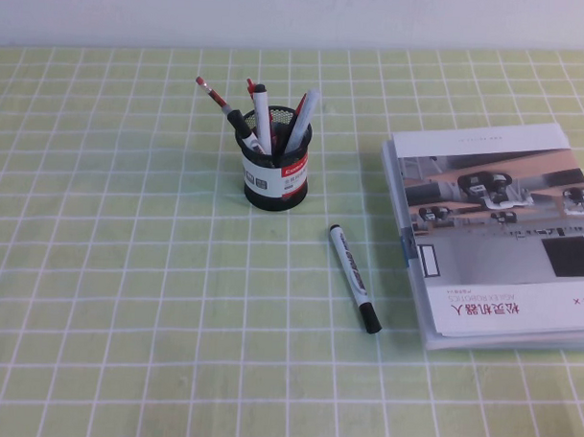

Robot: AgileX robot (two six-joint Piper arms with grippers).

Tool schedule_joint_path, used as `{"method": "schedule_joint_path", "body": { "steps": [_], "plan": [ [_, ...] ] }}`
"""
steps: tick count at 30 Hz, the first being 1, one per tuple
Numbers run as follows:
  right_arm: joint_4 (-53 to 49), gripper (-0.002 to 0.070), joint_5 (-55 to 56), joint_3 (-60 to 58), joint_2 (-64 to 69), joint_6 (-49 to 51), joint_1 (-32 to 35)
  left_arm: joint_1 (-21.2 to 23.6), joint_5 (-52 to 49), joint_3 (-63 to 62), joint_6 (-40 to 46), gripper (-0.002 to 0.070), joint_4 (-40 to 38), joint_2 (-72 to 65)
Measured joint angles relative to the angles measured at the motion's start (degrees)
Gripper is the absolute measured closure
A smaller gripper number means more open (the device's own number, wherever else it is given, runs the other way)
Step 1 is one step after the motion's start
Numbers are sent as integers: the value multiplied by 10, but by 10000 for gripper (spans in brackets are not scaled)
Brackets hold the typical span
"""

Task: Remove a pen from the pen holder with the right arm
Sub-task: 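Take a marker out of the pen holder and lay it on the table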

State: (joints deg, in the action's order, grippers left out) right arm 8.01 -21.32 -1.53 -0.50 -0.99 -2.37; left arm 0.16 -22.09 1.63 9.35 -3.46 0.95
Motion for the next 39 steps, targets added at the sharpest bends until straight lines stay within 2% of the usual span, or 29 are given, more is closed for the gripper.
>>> {"method": "schedule_joint_path", "body": {
  "steps": [24,29,39],
  "plan": [
    [5,689,0,0,0,0,0,0,0,0,0,681,0,0],
    [52,689,14,0,0,0,0,0,0,0,0,681,0,0],
    [219,689,126,0,0,0,0,0,0,0,0,681,0,0]
  ]
}}
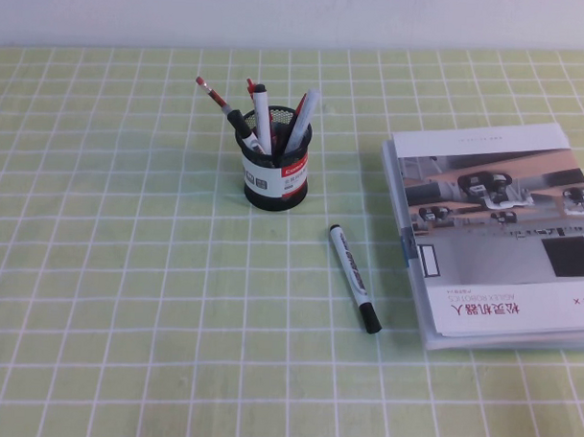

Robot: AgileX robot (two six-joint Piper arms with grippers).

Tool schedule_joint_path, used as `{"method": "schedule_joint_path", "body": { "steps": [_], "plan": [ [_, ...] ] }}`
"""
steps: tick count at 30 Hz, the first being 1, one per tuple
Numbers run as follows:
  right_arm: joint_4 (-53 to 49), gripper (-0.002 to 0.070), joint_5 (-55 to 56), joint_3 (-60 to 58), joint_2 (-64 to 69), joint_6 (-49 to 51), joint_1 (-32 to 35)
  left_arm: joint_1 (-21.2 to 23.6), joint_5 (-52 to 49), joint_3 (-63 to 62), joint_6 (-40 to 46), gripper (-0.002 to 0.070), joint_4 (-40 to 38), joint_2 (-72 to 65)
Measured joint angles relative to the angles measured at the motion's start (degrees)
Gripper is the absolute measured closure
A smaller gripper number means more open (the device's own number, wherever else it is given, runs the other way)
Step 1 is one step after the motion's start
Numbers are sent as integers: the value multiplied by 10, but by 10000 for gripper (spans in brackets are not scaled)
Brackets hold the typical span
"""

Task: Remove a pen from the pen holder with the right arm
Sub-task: 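Take a marker out of the pen holder and lay it on the table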

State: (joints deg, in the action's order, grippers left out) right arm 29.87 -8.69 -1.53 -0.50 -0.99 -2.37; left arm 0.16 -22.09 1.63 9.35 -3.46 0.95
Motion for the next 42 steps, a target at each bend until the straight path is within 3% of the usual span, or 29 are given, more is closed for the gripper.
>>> {"method": "schedule_joint_path", "body": {
  "steps": [13,19,29,39,42],
  "plan": [
    [89,689,26,0,0,0,0,0,0,0,0,681,0,0],
    [90,689,-64,45,18,0,0,0,0,0,0,681,0,0],
    [26,689,-237,199,240,-44,0,0,0,0,0,681,0,0],
    [78,689,-253,296,456,-180,-2,0,0,0,0,681,0,0],
    [95,689,-232,320,497,-211,-29,0,0,0,0,681,0,0]
  ]
}}
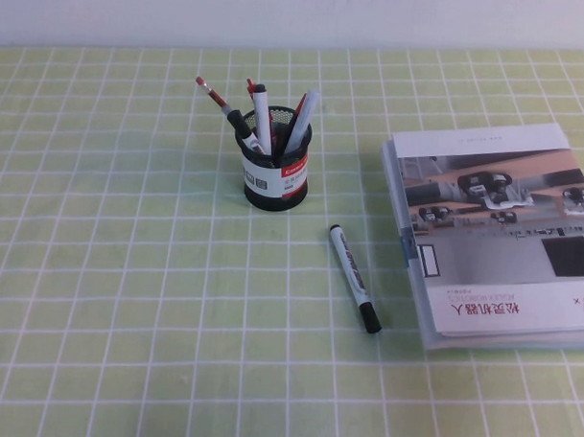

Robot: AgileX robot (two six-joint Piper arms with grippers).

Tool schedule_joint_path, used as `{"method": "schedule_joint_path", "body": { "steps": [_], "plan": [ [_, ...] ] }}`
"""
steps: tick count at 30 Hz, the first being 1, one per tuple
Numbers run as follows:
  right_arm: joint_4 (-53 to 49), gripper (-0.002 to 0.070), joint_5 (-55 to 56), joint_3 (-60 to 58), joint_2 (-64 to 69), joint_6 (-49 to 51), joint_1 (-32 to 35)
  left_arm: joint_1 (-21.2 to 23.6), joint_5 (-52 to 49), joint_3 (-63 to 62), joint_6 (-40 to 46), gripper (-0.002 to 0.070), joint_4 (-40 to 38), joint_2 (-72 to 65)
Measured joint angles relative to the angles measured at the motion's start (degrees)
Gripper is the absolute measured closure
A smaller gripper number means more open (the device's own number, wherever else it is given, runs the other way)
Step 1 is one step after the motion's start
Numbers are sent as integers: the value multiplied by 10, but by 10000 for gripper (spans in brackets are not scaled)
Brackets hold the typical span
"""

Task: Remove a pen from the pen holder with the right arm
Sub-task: 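Take a marker out of the pen holder and lay it on the table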

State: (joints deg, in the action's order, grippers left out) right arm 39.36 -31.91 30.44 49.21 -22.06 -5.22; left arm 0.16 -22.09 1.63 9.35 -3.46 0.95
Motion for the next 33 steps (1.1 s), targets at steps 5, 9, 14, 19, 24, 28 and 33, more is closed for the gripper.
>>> {"method": "schedule_joint_path", "body": {
  "steps": [5,9,14,19,24,28,33],
  "plan": [
    [3,689,93,29,83,-11,-135,0,0,0,0,681,0,0],
    [6,688,176,70,166,-13,-243,0,0,0,0,681,0,0],
    [1,676,223,161,286,-26,-336,0,0,0,0,681,0,0],
    [-10,596,237,259,389,-69,-368,0,0,0,0,681,0,0],
    [-48,451,305,315,457,-87,-382,0,0,0,0,681,0,0],
    [-80,358,371,344,499,-91,-389,0,0,0,0,681,0,0],
    [-103,335,409,387,544,-91,-389,0,0,0,0,681,0,0]
  ]
}}
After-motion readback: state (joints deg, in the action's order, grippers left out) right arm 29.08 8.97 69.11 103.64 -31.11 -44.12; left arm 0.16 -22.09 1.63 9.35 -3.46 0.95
